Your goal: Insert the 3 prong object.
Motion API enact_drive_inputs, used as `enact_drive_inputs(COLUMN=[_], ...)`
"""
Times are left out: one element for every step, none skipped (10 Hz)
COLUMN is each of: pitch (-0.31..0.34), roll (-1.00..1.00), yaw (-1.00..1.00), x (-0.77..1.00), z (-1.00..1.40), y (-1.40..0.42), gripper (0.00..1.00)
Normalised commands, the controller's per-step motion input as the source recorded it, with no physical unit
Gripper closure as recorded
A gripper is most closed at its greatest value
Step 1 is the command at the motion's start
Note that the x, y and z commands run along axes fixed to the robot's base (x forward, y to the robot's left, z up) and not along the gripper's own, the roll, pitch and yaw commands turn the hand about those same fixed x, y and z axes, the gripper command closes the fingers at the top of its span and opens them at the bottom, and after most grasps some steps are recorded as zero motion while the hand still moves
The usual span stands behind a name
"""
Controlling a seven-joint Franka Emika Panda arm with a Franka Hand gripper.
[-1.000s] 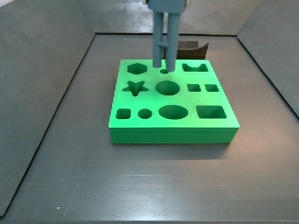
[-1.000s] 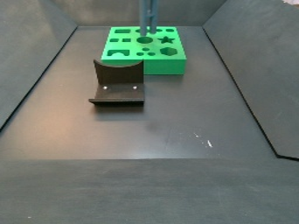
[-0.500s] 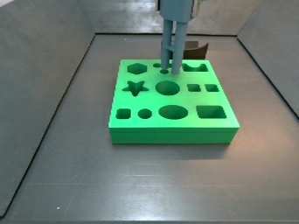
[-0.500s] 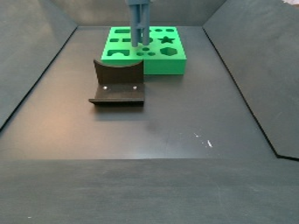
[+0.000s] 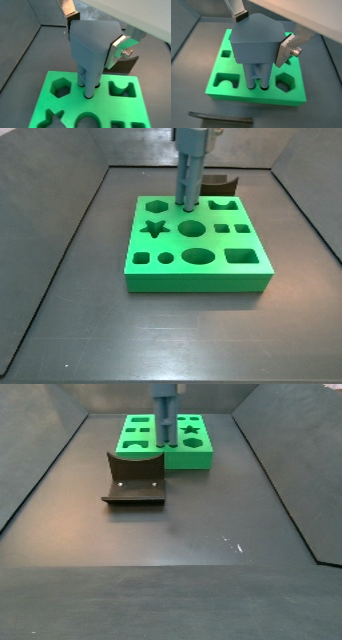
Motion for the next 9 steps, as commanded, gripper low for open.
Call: enact_drive_inputs(pitch=[-0.043,0.0,0.0,0.0,-0.14,-0.203,-0.147,-0.056,0.0], roll=[-0.05,-0.02,0.0,0.04,0.03,0.03,0.09,-0.05,0.0], yaw=[-0.24,-0.36,-0.41,-0.43,-0.27,-0.05,0.0,0.0,0.0], x=[0.0,0.25,0.32,0.37,0.03,-0.09,-0.12,0.0,0.0], z=[-0.18,-0.3,-0.48,-0.67,-0.74,-0.59,-0.25,-0.02,0.0], y=[-0.02,0.0,0.05,0.0,0.0,0.0,-0.02,0.03,0.0], gripper=[1.0,1.0,1.0,1.0,1.0,1.0,1.0,1.0,1.0])
